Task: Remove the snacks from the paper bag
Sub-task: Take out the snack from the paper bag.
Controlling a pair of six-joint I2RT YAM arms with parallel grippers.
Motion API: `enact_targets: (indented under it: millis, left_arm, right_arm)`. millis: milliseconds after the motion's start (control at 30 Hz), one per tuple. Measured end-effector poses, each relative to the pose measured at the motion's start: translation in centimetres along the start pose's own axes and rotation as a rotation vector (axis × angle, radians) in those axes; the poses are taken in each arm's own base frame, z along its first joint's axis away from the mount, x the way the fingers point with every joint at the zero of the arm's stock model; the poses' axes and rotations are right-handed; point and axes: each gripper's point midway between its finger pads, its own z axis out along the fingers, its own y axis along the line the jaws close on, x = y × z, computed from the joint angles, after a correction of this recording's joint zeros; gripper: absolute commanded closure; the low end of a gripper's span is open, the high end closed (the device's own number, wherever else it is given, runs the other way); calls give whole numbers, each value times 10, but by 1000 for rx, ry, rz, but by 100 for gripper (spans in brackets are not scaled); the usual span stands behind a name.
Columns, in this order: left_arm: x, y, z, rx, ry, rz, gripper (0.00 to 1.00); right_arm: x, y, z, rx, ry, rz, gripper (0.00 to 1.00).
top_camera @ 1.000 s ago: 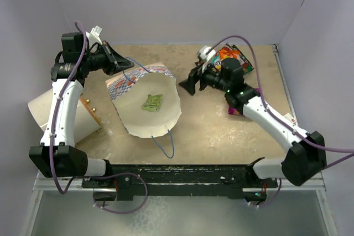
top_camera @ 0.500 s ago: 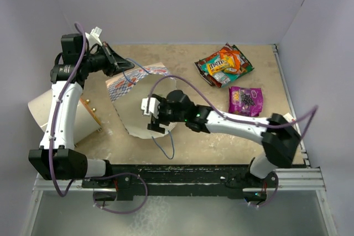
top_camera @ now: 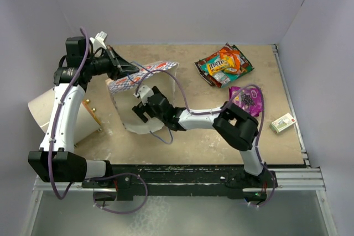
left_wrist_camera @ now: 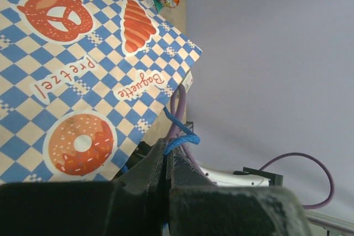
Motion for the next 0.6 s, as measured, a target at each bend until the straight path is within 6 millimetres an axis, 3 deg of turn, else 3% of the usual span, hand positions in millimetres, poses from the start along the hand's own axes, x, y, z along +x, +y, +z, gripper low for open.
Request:
enact_targets:
  millis: [400, 467, 600]
  left_arm:
    - [15, -7, 2, 27, 59, -3, 100]
    - [16, -8, 2, 30, 66, -3, 100]
    - [20, -7, 1, 29, 83, -6, 100]
  right_arm:
    - [7, -28, 53, 265, -100, 114, 0]
    - [14, -29, 56, 269, -92, 119, 5]
    - [40, -30, 64, 270, -41, 118, 31]
